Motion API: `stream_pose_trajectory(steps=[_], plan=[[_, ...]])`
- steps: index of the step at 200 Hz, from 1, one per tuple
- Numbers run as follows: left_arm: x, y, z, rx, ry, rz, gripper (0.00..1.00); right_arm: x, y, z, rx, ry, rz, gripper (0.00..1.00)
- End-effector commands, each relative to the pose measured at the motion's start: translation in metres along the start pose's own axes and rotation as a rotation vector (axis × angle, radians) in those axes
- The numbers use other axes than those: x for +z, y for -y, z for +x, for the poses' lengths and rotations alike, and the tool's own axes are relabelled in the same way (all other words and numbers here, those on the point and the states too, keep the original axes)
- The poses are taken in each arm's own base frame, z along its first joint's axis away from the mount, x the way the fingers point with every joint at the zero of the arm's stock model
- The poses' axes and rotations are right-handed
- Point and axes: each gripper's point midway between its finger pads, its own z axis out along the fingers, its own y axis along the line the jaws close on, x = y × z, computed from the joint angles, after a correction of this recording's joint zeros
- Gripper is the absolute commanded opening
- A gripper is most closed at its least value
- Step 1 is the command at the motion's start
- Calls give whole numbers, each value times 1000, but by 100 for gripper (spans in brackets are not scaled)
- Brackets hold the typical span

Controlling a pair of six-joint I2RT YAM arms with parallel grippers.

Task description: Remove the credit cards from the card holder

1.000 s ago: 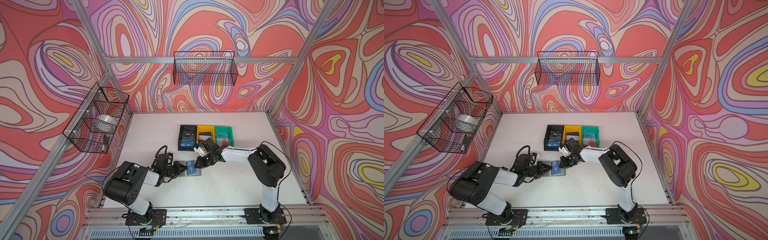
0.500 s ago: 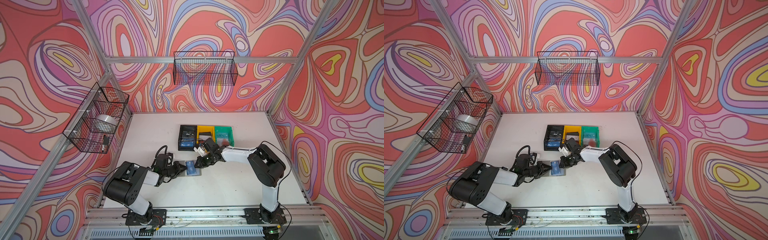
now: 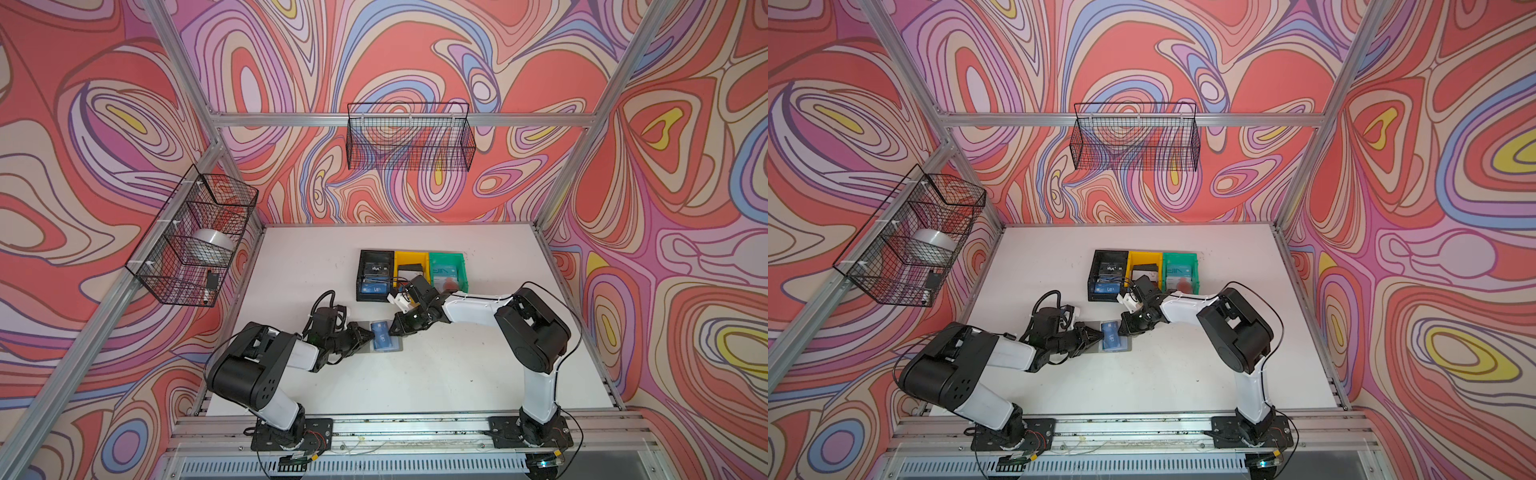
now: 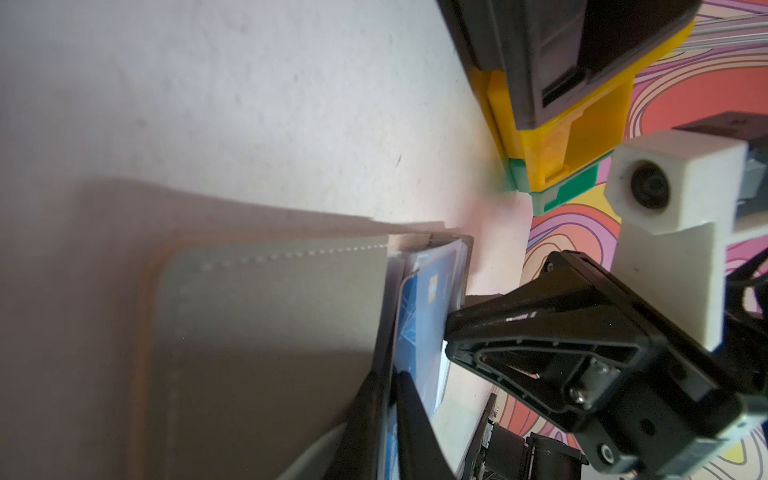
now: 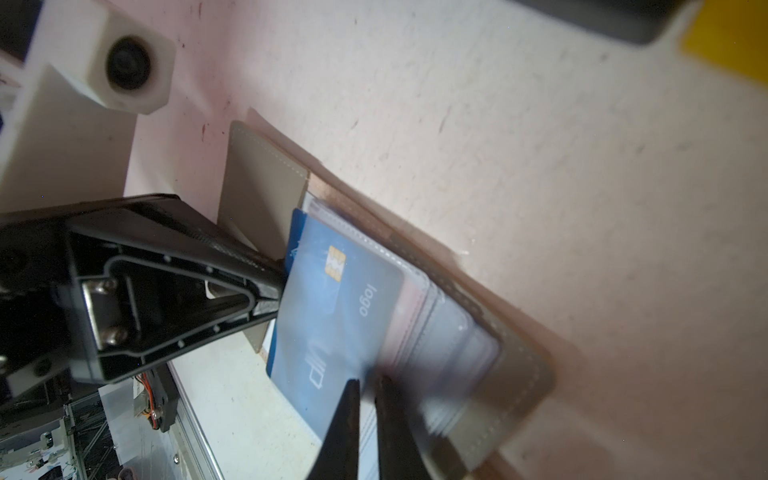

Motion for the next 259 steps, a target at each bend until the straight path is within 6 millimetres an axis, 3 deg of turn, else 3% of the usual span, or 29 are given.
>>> stream_pose_trajectory(steps=[1,68,172,259], plan=[[3,-12,2,-37,-14,-45,13,23,35,34,65,-103,97,13],[4,-13,2,-38,-16,-43,11,24,36,36,70,-108,97,13],[-4,-25,7,-42,-30,-81,0,23,40,39,80,-114,107,13],[-7,-28,7,-30,-35,-91,0,23,41,40,83,-117,109,13]])
